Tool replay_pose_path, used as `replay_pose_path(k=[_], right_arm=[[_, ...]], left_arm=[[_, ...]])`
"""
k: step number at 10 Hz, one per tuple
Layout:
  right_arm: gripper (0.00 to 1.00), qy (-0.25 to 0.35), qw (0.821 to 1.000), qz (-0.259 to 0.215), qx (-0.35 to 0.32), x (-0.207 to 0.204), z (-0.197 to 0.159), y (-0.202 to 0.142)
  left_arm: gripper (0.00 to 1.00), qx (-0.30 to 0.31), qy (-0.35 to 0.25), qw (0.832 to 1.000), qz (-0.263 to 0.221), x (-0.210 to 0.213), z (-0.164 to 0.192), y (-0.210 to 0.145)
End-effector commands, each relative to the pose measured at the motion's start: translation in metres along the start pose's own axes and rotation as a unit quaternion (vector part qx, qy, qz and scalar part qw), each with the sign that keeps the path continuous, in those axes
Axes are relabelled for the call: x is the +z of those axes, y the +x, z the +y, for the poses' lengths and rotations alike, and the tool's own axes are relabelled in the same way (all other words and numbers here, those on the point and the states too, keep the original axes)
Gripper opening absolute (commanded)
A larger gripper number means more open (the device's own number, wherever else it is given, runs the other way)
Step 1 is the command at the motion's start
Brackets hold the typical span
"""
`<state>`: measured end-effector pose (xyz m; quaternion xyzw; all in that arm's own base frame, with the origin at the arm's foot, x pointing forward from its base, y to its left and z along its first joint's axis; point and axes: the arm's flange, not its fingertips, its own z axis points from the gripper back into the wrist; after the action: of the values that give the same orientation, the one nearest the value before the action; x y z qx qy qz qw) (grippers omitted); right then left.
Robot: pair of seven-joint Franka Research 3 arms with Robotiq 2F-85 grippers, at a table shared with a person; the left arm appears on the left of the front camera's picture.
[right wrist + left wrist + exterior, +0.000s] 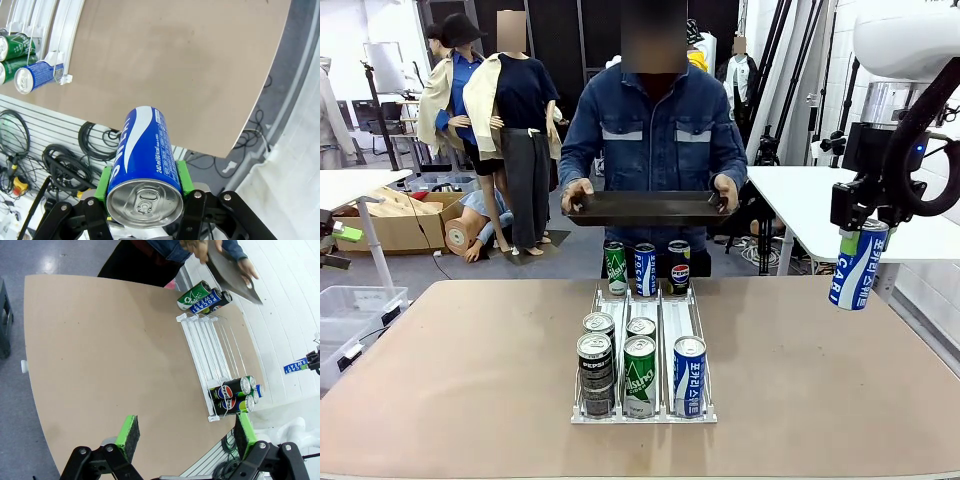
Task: Retrieve and hand over the desired beverage to the person.
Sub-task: Place the picked can on the Handle tray extended by the person.
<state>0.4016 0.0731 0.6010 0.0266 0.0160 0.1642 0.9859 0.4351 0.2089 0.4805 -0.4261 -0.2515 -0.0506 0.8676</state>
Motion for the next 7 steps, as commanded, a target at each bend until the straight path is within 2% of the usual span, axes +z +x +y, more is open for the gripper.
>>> replay_pose_path(k=[1, 7], right_arm=[[0.02, -0.001, 1.000, -0.002, -0.002, 0.0017, 0.0003, -0.0010], [0.02, -0.001, 1.000, -0.002, -0.002, 0.0017, 0.0003, -0.0010]], left_arm=[[1.00, -0.002, -0.002, 1.000, -0.001, 0.0013, -0.0009, -0.0009], [1.00, -0.002, -0.002, 1.000, -0.001, 0.0013, -0.0009, -0.0009]])
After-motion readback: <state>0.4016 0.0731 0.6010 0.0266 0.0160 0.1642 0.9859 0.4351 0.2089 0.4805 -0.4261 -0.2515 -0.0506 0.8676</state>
